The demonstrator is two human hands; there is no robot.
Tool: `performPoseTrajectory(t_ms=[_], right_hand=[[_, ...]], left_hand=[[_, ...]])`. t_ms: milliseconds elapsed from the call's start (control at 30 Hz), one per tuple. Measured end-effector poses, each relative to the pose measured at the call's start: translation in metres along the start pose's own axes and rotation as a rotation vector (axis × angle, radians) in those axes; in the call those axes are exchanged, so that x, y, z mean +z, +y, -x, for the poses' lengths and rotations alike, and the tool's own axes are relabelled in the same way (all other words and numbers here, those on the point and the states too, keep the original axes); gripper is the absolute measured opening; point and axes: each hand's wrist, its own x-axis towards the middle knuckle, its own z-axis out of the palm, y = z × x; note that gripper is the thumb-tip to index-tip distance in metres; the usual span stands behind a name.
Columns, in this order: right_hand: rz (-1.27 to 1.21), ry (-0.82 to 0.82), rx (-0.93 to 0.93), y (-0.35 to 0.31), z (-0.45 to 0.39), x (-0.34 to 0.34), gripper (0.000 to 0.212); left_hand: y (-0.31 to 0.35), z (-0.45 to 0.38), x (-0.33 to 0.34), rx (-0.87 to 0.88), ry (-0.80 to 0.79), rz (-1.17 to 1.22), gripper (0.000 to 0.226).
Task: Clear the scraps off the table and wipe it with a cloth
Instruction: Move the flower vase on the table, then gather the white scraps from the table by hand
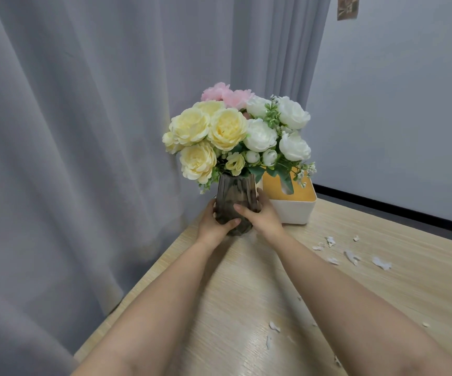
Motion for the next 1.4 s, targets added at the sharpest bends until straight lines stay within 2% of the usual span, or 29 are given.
performPoseTrajectory(t_ms=[133,233,367,500,800,900,1100,1200,1400], right_hand=[[0.082,0.001,0.037,-0.010,0.017,-0.008,0.079],[0.127,-0.017,0.100,-0.020,0.033,-0.021,0.081],[0.220,-0.066,0.224,-0.030,0.063,-0.049,0.090],[0.215,-0.013,0.299,-0.039,0.099,-0.078,0.084],[0.223,0.148,0.223,-0.061,0.183,-0.162,0.070],[0.189,0.207,0.218,-0.064,0.217,-0.191,0.065],[0.109,0.354,0.258,-0.053,0.278,-0.235,0.057],[0.123,0.386,0.284,-0.046,0.295,-0.244,0.049],[0.125,0.430,0.328,-0.031,0.294,-0.239,0.039]], left_hand=[[0.012,0.002,-0.004,-0.064,-0.034,-0.040,0.066],[0.024,0.009,-0.008,-0.145,-0.049,-0.062,0.070],[0.053,0.027,-0.014,-0.337,-0.011,0.084,0.076],[0.074,0.056,-0.013,-0.481,-0.019,0.185,0.057],[0.126,0.150,0.032,-0.444,-0.191,0.260,0.047],[0.137,0.182,0.051,-0.448,-0.188,0.412,0.038],[0.142,0.223,0.072,-0.621,-0.203,0.843,0.029],[0.138,0.224,0.075,-0.674,-0.253,0.937,0.026],[0.127,0.198,0.070,-0.741,-0.334,0.991,0.039]])
